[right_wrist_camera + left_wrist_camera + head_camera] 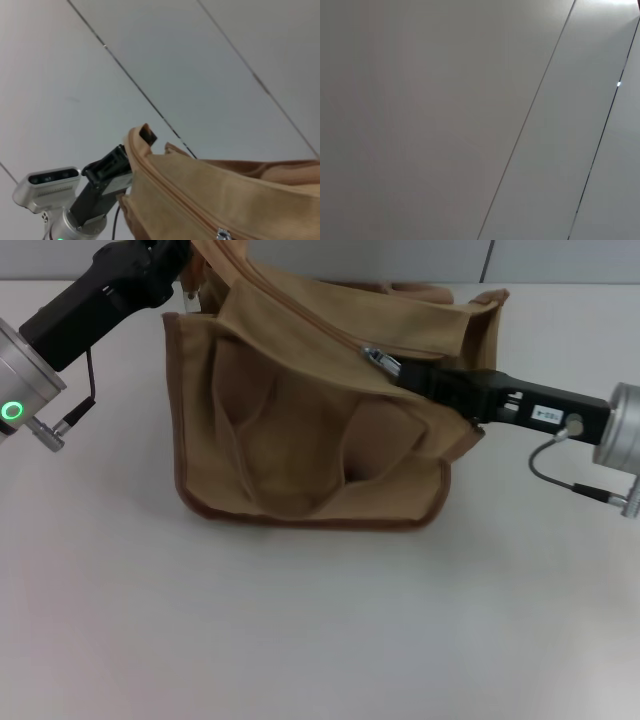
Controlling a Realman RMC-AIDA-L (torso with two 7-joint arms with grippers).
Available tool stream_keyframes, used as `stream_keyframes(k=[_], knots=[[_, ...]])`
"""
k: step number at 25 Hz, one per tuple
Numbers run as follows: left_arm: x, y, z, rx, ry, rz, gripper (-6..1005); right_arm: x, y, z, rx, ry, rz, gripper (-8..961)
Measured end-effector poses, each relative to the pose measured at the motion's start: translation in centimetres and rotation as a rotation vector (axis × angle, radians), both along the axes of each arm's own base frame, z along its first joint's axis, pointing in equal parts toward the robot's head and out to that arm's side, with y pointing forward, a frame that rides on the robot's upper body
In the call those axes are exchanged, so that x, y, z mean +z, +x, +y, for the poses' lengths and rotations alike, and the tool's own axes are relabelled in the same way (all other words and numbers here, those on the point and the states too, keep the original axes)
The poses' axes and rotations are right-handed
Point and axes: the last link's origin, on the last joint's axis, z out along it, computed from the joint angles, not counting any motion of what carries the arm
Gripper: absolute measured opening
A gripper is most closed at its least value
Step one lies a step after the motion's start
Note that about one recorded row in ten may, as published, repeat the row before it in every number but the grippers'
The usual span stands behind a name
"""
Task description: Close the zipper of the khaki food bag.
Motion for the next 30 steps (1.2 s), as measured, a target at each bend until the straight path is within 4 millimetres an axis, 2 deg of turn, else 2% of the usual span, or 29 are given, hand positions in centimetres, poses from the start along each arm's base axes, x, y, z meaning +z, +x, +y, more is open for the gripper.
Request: stream_keyframes(k=[17, 22, 23, 26, 28, 30], knots=[[0.2, -0.2, 0.2, 0.017, 0.012, -0.002, 31, 3.7, 4.1, -2.1, -0.096, 0.065, -0.007, -5], [0.2, -0.3, 0.2, 0.024, 0.012, 0.002, 31, 5.7, 5.3, -3.6, -0.062, 0.194, 0.052, -6], [0.2, -0.3, 0.2, 0.025, 0.012, 0.002, 32, 6.6, 5.5, -4.5, -0.037, 0.258, 0.092, -6], [0.2, -0.5, 0.2, 0.030, 0.011, 0.003, 32, 7.3, 5.9, -5.4, -0.017, 0.329, 0.125, -6], [0.1, -0.5, 0.1, 0.031, 0.010, 0.005, 32, 7.7, 6.1, -6.0, -0.005, 0.378, 0.138, 14], [0.0, -0.6, -0.1, 0.023, 0.018, 0.014, 32, 7.5, 6.3, -6.4, -0.001, 0.400, 0.142, 90]])
